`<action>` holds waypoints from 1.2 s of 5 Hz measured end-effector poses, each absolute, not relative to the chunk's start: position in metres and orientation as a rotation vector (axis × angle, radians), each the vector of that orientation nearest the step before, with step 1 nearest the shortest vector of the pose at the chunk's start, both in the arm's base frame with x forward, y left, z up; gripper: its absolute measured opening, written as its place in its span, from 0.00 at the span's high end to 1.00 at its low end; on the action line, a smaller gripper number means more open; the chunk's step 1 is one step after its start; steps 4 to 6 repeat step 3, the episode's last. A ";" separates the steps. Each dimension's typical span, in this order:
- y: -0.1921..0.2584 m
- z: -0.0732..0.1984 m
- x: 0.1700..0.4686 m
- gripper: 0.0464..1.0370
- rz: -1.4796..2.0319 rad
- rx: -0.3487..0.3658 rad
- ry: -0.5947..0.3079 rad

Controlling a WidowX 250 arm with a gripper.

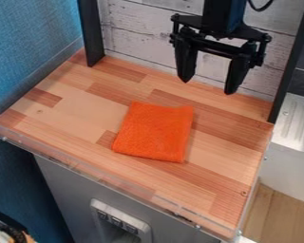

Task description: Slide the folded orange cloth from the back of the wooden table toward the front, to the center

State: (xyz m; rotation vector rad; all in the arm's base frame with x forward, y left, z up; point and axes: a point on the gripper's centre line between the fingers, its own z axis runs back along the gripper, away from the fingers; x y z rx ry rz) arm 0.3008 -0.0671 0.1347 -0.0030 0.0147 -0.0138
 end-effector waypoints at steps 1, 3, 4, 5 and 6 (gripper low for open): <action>-0.069 0.134 0.306 0.04 -0.007 -0.007 0.017; -0.081 0.134 0.304 0.04 -0.002 -0.006 0.013; -0.081 0.134 0.304 0.04 -0.002 -0.006 0.013; -0.081 0.134 0.304 0.04 -0.002 -0.006 0.013; -0.081 0.134 0.304 0.04 -0.002 -0.006 0.013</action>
